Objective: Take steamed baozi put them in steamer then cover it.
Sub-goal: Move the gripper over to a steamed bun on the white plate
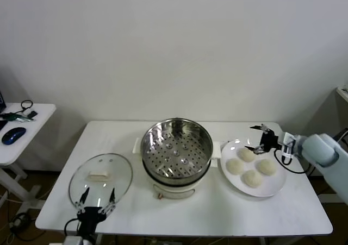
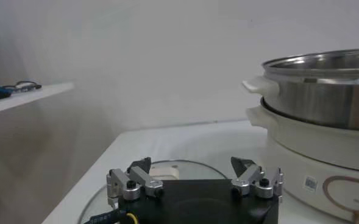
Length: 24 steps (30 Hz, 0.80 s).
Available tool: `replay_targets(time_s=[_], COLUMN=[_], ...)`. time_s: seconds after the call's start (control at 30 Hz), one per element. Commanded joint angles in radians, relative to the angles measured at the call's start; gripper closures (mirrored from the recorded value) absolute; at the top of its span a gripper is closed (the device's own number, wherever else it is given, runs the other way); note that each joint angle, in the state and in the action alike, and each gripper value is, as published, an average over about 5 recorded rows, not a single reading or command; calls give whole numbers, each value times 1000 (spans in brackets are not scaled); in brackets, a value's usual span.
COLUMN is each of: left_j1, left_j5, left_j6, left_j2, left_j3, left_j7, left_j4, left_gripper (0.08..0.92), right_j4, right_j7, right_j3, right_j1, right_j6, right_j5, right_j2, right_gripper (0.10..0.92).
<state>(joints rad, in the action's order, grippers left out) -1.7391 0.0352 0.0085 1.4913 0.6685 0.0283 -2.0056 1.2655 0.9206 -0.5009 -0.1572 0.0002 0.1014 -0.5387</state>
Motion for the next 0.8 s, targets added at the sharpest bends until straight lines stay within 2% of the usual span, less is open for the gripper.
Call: replay_targets(time_s=[0.03, 0.3, 0.5, 0.8], left_j1=[-1, 9, 7, 0], left_j5=[-1, -4, -2, -1], left_j6=[-2, 2, -2, -2], left_j2=[1, 9, 8, 16], left_j3=[0, 4, 12, 31], left_j7=[-1, 0, -1, -1], left_j4=[3, 3, 15, 20], left_gripper=[177, 177, 177, 177], right_j4=[-270, -387, -517, -663], right_j7=[335, 247, 244, 202], right_j3=[-778, -661, -570, -438], right_j1=[741, 534, 395, 271], right_j6=[89, -14, -12, 0], right_j5=[40, 100, 18, -119], right_j2=[-62, -226, -346, -432], right_gripper=[203, 203, 203, 203])
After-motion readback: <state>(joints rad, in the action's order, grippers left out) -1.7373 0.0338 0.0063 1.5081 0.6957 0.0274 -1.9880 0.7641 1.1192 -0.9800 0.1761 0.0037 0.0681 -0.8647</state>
